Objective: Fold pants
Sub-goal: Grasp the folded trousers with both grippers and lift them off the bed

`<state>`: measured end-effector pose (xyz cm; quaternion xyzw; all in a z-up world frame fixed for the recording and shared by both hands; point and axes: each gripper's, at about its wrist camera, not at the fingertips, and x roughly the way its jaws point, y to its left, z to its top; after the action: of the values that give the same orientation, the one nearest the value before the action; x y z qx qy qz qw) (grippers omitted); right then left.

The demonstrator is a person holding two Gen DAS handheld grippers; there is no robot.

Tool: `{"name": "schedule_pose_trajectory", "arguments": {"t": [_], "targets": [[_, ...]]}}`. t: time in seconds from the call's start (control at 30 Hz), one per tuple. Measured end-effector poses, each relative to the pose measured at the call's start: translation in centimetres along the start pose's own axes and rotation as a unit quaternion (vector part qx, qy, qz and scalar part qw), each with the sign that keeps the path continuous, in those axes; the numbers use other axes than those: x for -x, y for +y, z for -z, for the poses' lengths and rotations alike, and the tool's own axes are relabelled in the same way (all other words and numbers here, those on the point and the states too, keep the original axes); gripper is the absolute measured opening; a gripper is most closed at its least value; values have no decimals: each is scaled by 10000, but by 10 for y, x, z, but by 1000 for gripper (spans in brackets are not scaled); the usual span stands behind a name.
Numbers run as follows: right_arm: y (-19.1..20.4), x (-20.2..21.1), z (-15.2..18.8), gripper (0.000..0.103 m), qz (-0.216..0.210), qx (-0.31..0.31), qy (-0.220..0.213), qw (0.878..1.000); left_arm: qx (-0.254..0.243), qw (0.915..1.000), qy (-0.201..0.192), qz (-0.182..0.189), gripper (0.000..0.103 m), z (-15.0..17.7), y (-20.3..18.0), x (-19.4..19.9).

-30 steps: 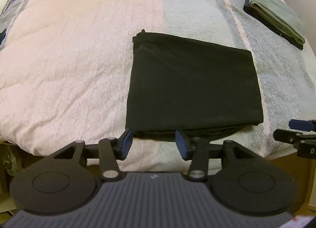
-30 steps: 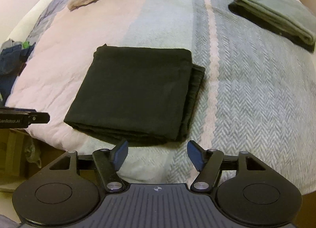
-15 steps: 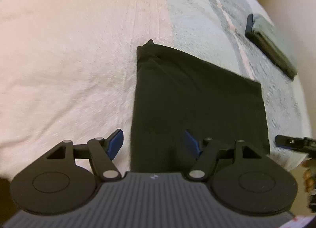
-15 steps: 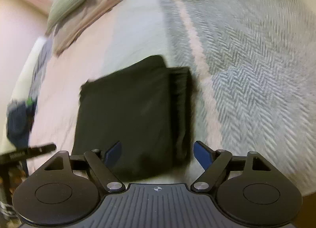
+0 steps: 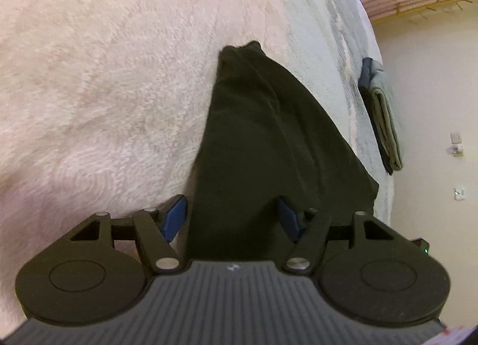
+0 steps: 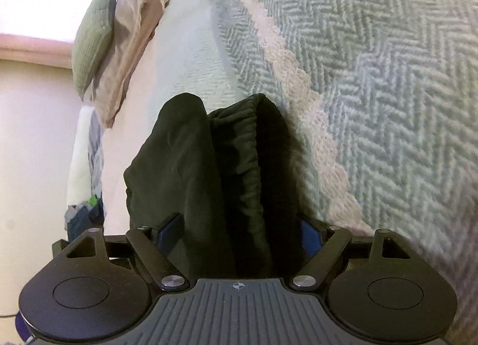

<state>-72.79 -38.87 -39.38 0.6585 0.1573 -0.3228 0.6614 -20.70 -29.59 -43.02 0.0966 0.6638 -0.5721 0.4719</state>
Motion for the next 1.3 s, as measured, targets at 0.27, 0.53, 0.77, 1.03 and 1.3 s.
{"name": "schedule_pose_trajectory", "arguments": {"t": [0.27,0.53,0.77,1.03,1.3], "targets": [[-5,-17,-10,81,-369,117,262,9989,-215,9984,316,417,55,-14,2,-15],[2,-17,5,53,-498,0,26,9988,-702,9964,321,353,37,-12,-14,-7],[26,11,15,44,-509,-84,-390,9979,-960,9947,199,315,24,-23,-54,16],[34,72,-38,44,-630,-145,-1064,9922,-1611,9851,-79,602,23,-71,-169,-7],[9,170,-170,44,-506,39,-1910,9803,-2339,9646,-187,1203,23,-138,-334,-117]]}}
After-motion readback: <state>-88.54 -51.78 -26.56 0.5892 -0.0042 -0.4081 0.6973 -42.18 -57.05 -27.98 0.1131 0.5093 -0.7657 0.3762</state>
